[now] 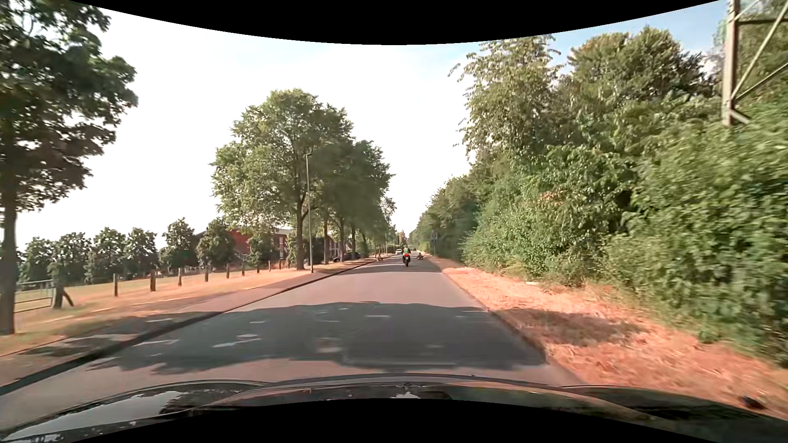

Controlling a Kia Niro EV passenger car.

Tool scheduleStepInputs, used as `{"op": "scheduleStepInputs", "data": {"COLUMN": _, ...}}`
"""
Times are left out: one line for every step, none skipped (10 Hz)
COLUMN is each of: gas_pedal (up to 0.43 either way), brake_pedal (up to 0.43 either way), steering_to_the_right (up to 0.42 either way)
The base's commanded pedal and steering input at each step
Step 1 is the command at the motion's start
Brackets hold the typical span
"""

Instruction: Follow the waypoints while adhering to traffic rules and regulations

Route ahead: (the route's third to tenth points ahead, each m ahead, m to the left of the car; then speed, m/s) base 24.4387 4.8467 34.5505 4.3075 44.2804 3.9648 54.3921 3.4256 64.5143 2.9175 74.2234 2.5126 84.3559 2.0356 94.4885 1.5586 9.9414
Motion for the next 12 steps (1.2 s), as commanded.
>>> {"op": "scheduleStepInputs", "data": {"gas_pedal": 0.138, "brake_pedal": 0.0, "steering_to_the_right": 0.016}}
{"op": "scheduleStepInputs", "data": {"gas_pedal": 0.138, "brake_pedal": 0.0, "steering_to_the_right": 0.016}}
{"op": "scheduleStepInputs", "data": {"gas_pedal": 0.15, "brake_pedal": 0.0, "steering_to_the_right": 0.016}}
{"op": "scheduleStepInputs", "data": {"gas_pedal": 0.15, "brake_pedal": 0.0, "steering_to_the_right": 0.015}}
{"op": "scheduleStepInputs", "data": {"gas_pedal": 0.15, "brake_pedal": 0.0, "steering_to_the_right": 0.015}}
{"op": "scheduleStepInputs", "data": {"gas_pedal": 0.15, "brake_pedal": 0.0, "steering_to_the_right": 0.014}}
{"op": "scheduleStepInputs", "data": {"gas_pedal": 0.15, "brake_pedal": 0.0, "steering_to_the_right": 0.011}}
{"op": "scheduleStepInputs", "data": {"gas_pedal": 0.15, "brake_pedal": 0.0, "steering_to_the_right": 0.01}}
{"op": "scheduleStepInputs", "data": {"gas_pedal": 0.15, "brake_pedal": 0.0, "steering_to_the_right": 0.008}}
{"op": "scheduleStepInputs", "data": {"gas_pedal": 0.15, "brake_pedal": 0.0, "steering_to_the_right": 0.005}}
{"op": "scheduleStepInputs", "data": {"gas_pedal": 0.15, "brake_pedal": 0.0, "steering_to_the_right": 0.003}}
{"op": "scheduleStepInputs", "data": {"gas_pedal": 0.15, "brake_pedal": 0.0, "steering_to_the_right": 0.002}}
